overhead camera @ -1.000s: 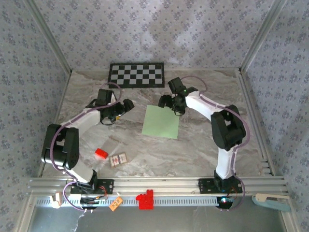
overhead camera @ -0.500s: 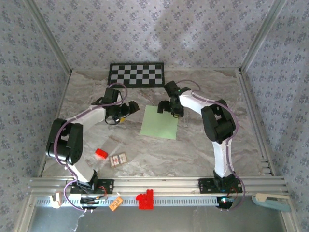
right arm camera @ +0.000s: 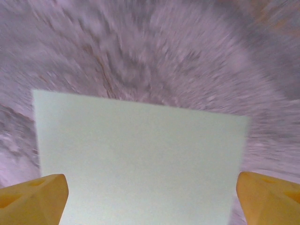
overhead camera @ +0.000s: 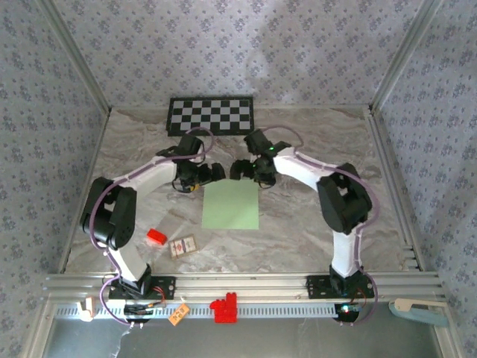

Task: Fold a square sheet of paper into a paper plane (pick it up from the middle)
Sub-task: Move the square sheet of paper to the center of the table.

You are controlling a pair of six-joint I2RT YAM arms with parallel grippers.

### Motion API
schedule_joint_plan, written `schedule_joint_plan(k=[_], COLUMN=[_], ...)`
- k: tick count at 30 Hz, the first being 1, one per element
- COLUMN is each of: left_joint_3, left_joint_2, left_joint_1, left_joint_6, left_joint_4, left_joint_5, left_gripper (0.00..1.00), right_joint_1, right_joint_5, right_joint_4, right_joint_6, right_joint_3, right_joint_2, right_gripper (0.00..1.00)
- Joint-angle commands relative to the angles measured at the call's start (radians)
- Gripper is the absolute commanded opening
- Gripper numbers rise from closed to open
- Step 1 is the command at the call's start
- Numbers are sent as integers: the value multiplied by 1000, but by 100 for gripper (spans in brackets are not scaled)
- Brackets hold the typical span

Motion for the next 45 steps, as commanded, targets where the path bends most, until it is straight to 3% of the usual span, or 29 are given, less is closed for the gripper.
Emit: schedule_joint_plan(k=[1, 9, 15, 22, 29, 34, 45], left_joint_3=[68, 176, 286, 324, 254, 220, 268], left_joint_2=[16, 128, 253, 327, 356, 328, 232], left_joint_1=[-73, -267, -340, -346, -347, -347, -327], left_joint_6=[15, -117, -160, -118, 74, 187, 24], left_joint_4=[-154, -284, -337, -346, -304, -306, -295], left_joint_5=[-129, -279, -321, -301, -244, -288, -271], left_gripper=[100, 100, 96, 95, 94, 94, 93], right_joint_1=[-48, -189, -222, -230, -235, -236, -236], right_joint_5=[94, 154, 163, 156, 160, 165, 170], right_joint_4=[30, 100, 122, 119, 115, 108, 94], right_joint_6=[30, 61, 64, 62, 76, 84, 89], right_joint_3=[-74, -323, -380, -382, -381, -369, -356], right_joint_2=[-137, -324, -377, -379, -374, -372, -366], right_gripper=[96, 100, 100, 100, 100, 100, 100])
